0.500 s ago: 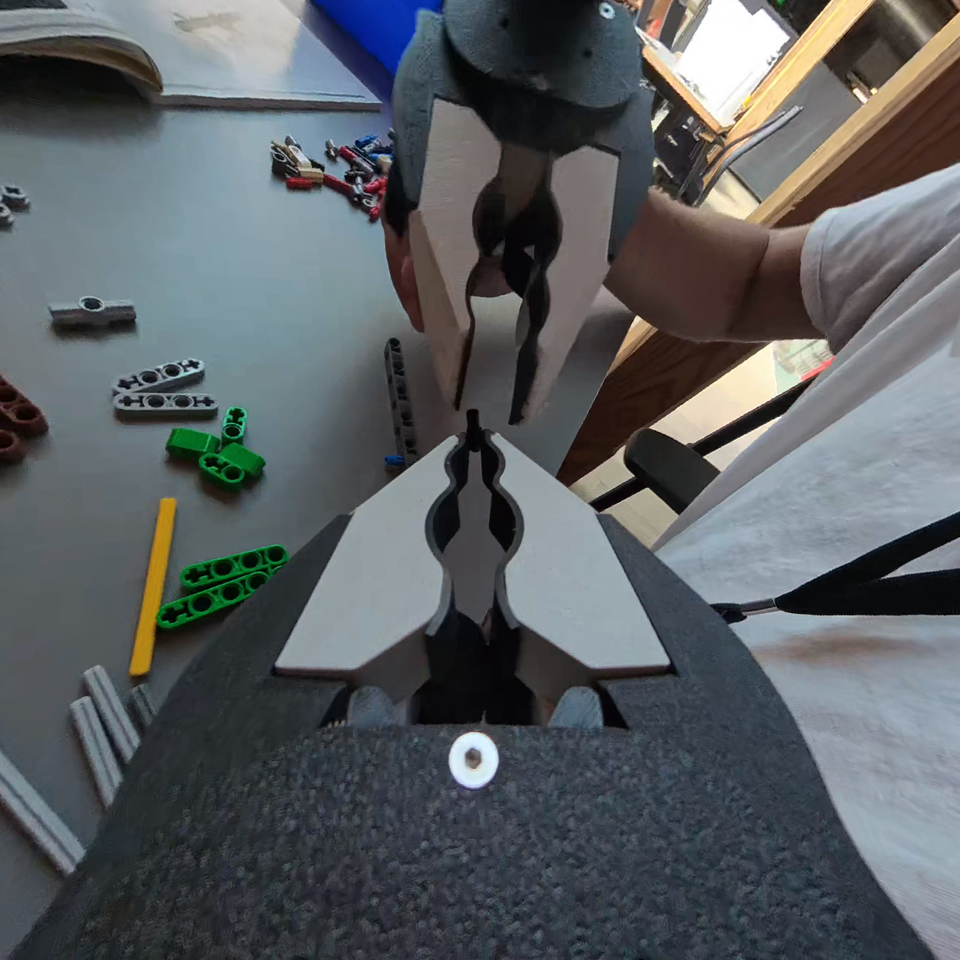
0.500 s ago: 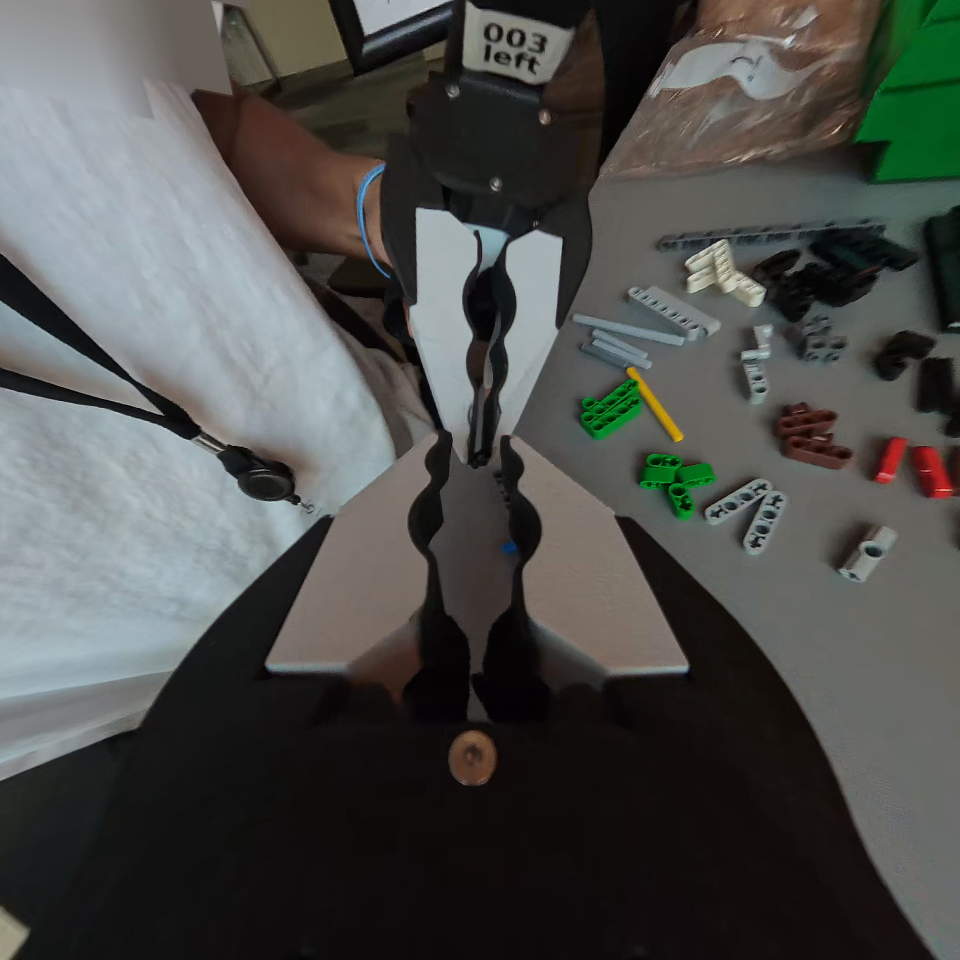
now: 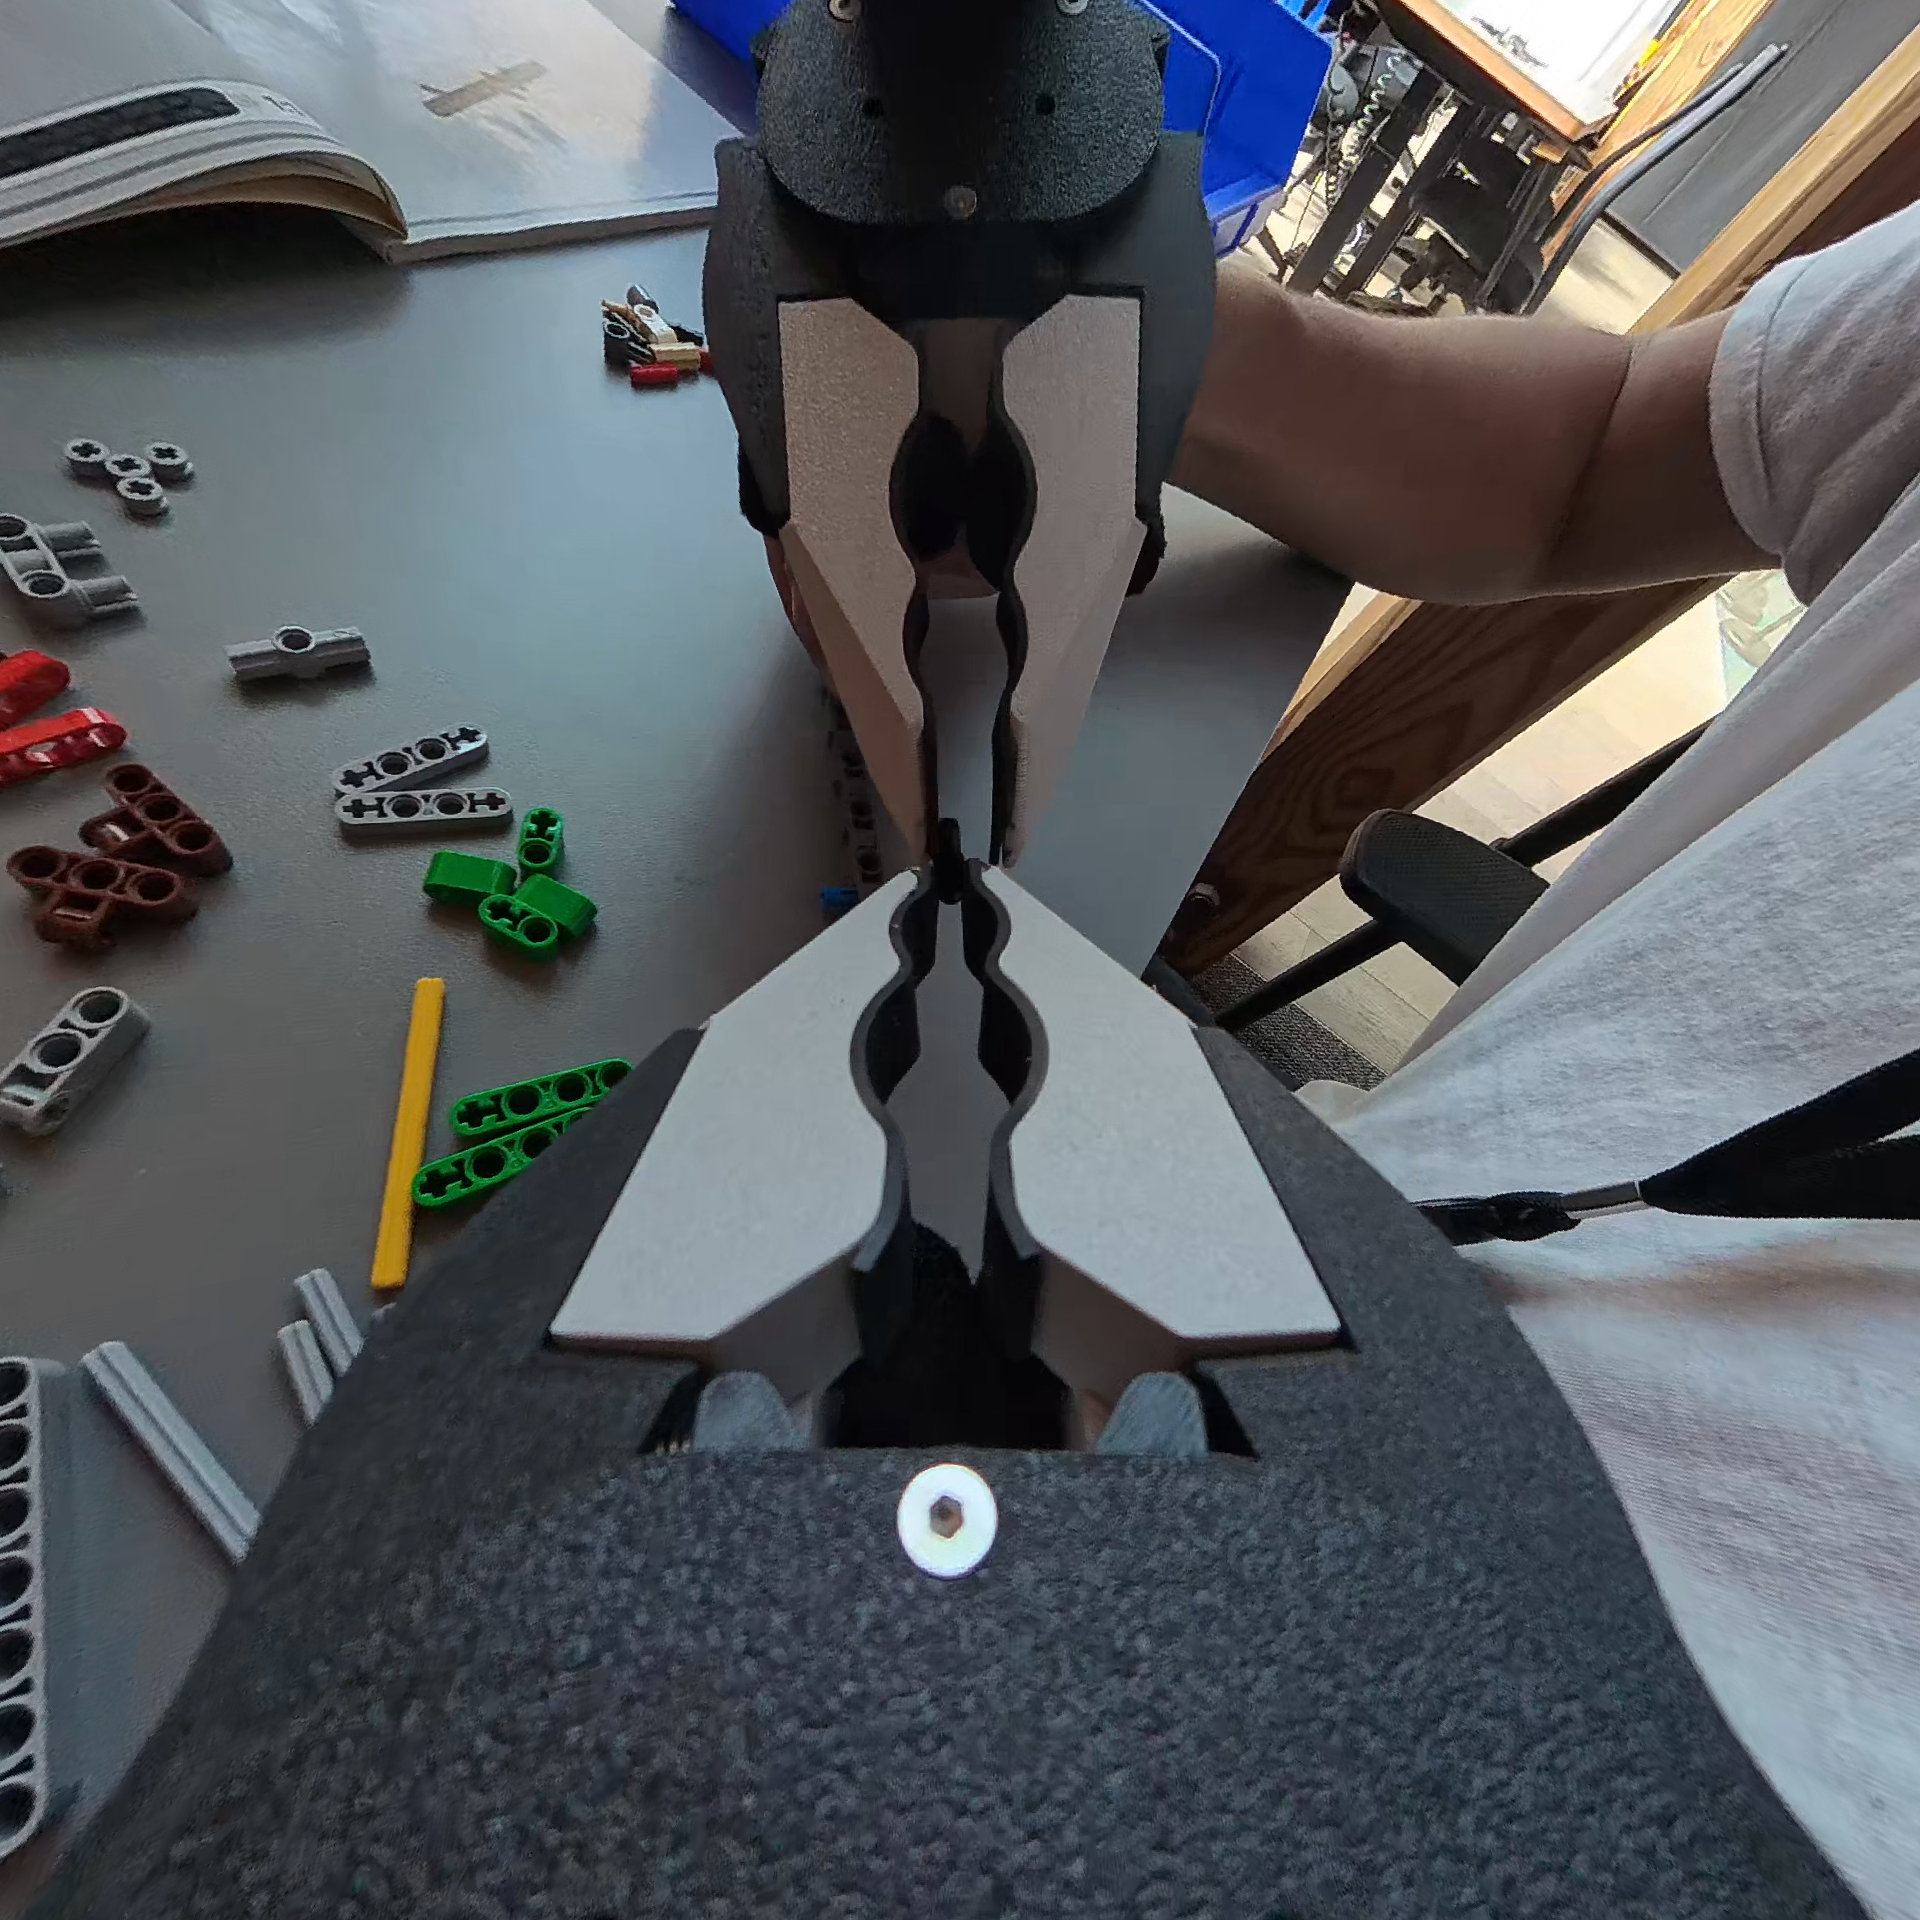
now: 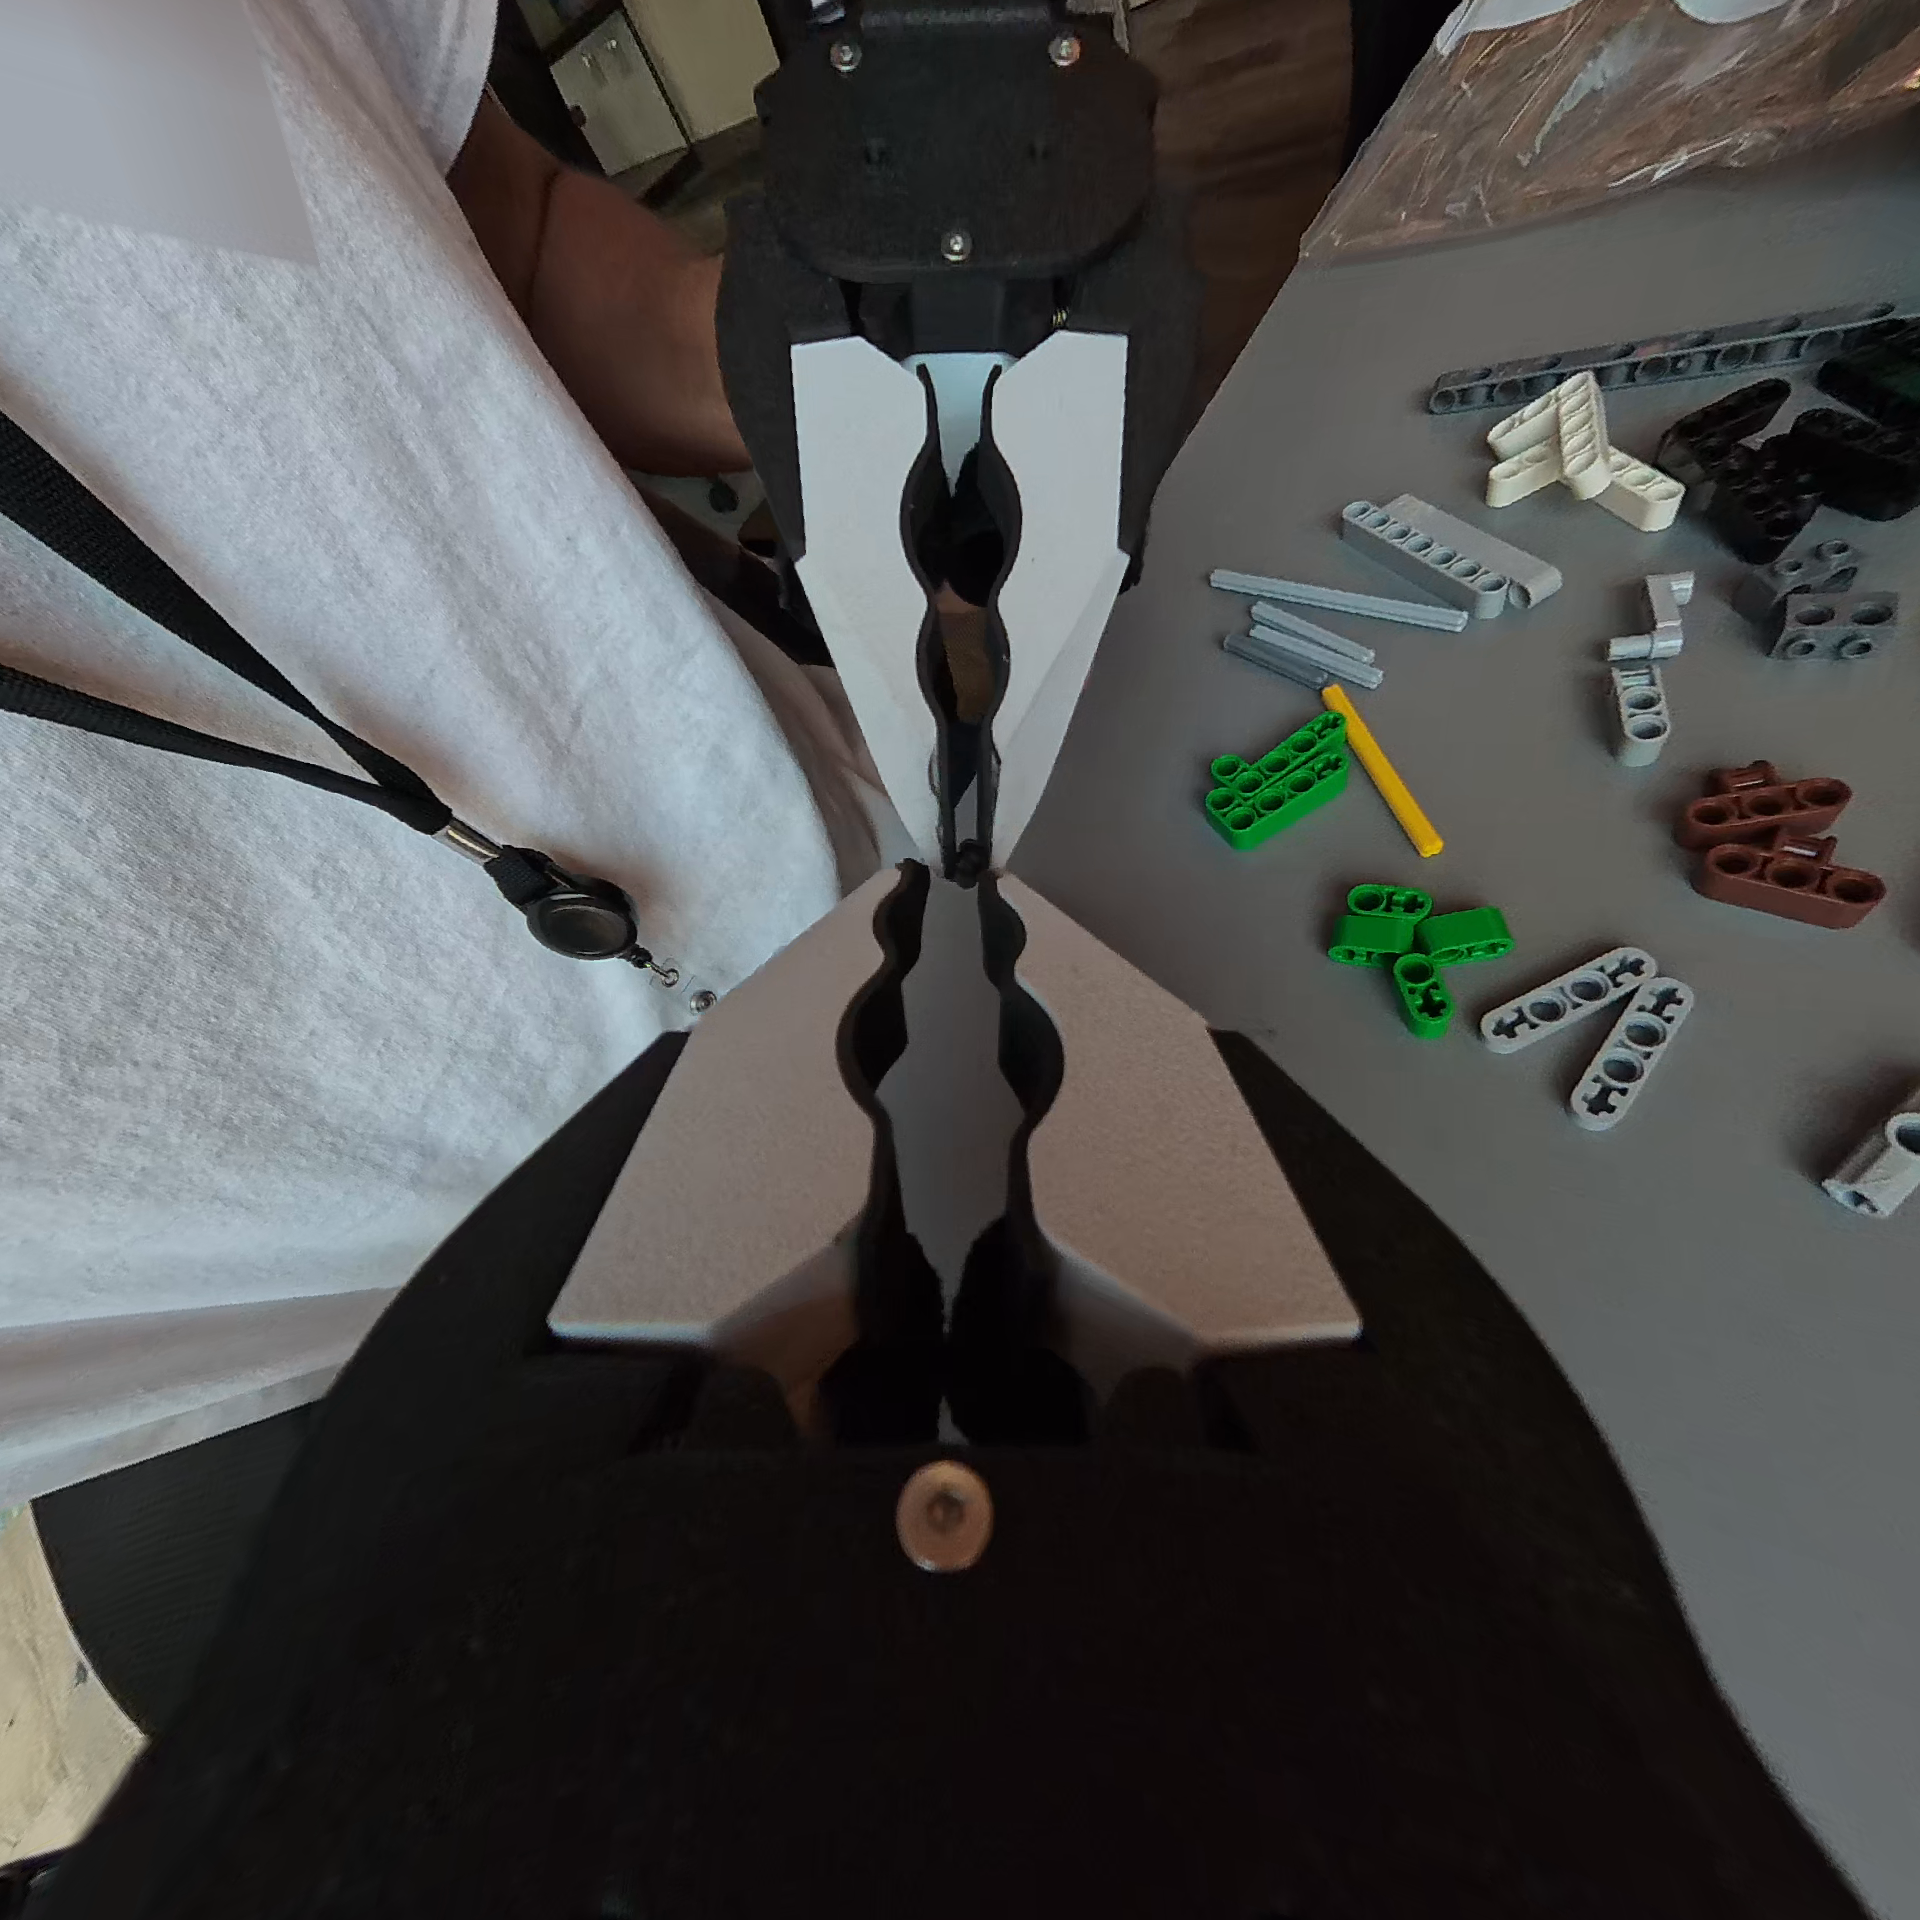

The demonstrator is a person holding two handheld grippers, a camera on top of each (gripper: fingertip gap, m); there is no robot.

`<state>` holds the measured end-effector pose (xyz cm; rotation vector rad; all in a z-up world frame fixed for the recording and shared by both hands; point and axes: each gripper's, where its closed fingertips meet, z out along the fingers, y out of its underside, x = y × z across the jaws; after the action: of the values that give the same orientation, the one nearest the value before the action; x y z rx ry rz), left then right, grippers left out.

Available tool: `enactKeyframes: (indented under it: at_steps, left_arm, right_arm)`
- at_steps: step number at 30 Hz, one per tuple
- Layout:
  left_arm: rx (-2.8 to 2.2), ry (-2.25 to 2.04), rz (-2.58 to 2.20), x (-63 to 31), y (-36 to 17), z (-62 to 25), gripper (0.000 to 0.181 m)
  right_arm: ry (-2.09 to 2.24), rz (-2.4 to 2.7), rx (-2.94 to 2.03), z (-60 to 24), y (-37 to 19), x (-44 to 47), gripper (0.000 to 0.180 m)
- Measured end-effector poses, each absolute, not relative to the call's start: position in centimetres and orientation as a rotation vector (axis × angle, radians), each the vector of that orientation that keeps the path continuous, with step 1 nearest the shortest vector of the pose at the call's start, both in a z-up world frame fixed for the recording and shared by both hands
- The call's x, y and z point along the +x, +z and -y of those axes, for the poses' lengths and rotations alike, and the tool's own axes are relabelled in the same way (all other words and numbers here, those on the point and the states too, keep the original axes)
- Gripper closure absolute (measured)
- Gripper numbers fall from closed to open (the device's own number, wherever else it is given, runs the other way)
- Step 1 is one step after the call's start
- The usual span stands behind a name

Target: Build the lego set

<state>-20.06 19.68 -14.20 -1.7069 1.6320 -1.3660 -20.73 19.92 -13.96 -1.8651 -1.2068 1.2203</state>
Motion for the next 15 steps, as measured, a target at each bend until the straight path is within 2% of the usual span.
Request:
enactKeyframes:
  at_steps: [6,8,15]
  left_arm:
    - [-1.662,-1.241,-1.668,-19.83,-14.46,-19.78,0.177]
    - [-1.654,-1.196,-1.687,-19.78,-14.80,-19.66,0.177]
    - [-1.635,-1.133,-1.628,-19.76,-14.62,-20.31,0.174]
  right_arm:
    - [1.327,1.132,-1.864,-20.11,-13.50,-20.67,0.168]
    - [1.277,1.147,-1.880,-20.25,-14.07,-20.62,0.176]
    - [1.155,1.154,-1.862,-20.82,-14.04,-20.40,0.177]
